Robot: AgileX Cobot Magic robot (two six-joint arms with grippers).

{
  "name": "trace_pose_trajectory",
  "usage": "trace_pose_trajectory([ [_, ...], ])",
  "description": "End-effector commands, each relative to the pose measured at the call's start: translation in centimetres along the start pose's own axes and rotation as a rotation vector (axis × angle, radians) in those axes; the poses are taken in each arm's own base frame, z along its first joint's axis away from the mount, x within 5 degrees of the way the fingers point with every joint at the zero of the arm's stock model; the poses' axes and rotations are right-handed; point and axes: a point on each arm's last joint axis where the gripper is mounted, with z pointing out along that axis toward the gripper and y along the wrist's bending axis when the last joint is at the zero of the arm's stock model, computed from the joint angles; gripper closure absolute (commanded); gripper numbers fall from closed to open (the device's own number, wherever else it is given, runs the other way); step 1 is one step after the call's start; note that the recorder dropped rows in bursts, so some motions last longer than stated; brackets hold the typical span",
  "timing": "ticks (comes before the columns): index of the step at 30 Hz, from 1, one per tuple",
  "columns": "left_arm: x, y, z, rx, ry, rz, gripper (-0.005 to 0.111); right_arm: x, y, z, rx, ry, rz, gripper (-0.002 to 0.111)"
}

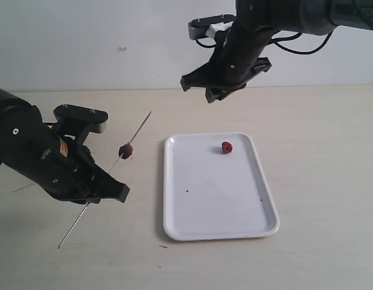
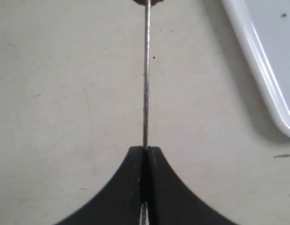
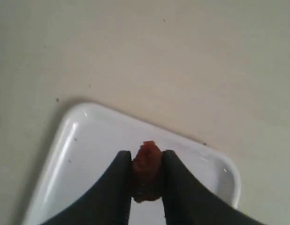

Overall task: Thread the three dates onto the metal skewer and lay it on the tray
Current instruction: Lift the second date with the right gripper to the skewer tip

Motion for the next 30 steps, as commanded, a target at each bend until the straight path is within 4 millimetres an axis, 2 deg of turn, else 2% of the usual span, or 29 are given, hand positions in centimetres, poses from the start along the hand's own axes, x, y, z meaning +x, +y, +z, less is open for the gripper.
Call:
trace_pose_trajectory([
  [1, -0.6, -0.5, -0.3, 0.055, -0.072, -0.034, 0.107, -1.4, 0.7, -0.2, -0.119, -0.14, 0.152, 0.086],
  [9, -1.7, -1.1, -0.5, 0.124, -0.183, -0.063, 0.107, -2.6, 2.3, -0.2, -0.331, -0.257, 0.251, 0.086],
  [15, -2.2, -1.1, -0.6, 0.136, -0.247, -0.099, 0.107, -2.8, 2.0, 0.3, -0.415, -0.268, 0.315, 0.086],
  [21, -2.4, -1.1, -0.7, 0.141, -0.267, -0.115, 0.107, -3.0, 1.7, 0.1, -0.469, -0.287, 0.352, 0.086],
  [30, -2.4, -1.2, -0.7, 0.148, -0.266, -0.137, 0.107, -3.5, 1.4, 0.0, -0.451, -0.345, 0.387, 0.086],
])
